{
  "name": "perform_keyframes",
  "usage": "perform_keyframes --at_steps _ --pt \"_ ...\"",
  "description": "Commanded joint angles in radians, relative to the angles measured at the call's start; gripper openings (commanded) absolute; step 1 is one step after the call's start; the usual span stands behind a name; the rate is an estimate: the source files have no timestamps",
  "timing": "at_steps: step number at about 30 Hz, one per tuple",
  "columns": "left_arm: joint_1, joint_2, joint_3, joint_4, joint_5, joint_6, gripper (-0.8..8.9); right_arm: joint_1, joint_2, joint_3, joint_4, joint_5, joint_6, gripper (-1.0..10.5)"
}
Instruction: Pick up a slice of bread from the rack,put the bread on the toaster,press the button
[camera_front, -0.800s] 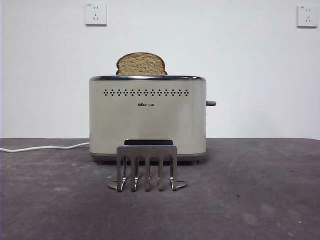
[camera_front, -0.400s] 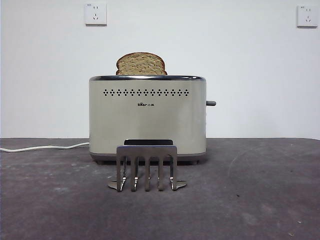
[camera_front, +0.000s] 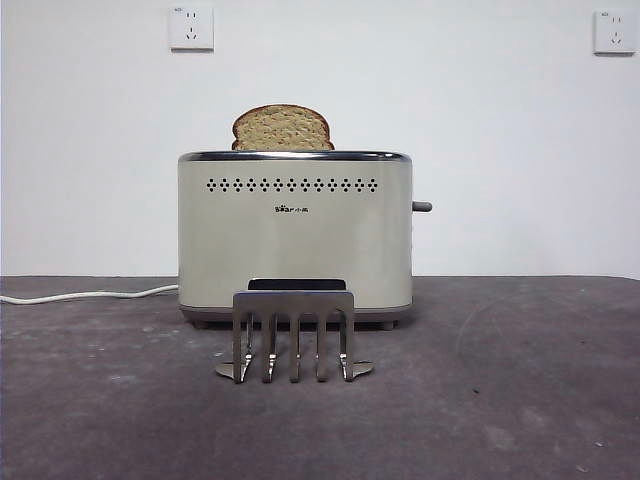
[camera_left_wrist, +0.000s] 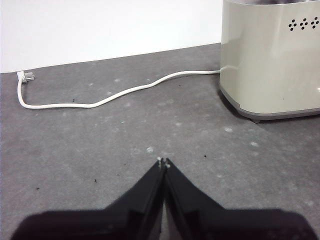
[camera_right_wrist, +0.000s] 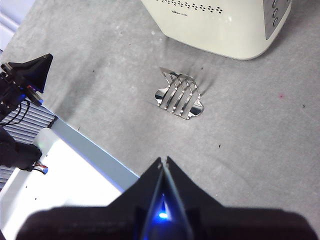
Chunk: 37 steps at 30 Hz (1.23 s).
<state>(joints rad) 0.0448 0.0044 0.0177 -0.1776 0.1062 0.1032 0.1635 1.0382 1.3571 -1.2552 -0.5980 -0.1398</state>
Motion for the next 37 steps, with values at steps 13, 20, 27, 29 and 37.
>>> perform_keyframes --at_steps 13,20,27,29,37 --pt "0.003 -0.003 -0.014 0.002 -0.002 -0.01 -0.04 -0.037 -0.051 -0.01 0.085 0.006 -0.068 0.0" --pt "0.003 -0.003 -0.014 0.002 -0.002 -0.01 -0.04 -0.078 -0.248 -0.072 0.373 0.055 0.039 0.0" --pt "0.003 -0.003 -0.014 0.002 -0.002 -0.01 -0.03 -0.091 -0.46 -0.361 0.65 0.359 0.126 0.0" --pt "0.003 -0.003 -0.014 0.002 -0.002 -0.01 -0.04 -0.091 -0.523 -0.487 0.751 0.382 0.157 0.0" --pt "0.003 -0.003 -0.014 0.002 -0.002 -0.01 -0.04 -0.091 -0.721 -0.921 1.06 0.417 0.196 0.0"
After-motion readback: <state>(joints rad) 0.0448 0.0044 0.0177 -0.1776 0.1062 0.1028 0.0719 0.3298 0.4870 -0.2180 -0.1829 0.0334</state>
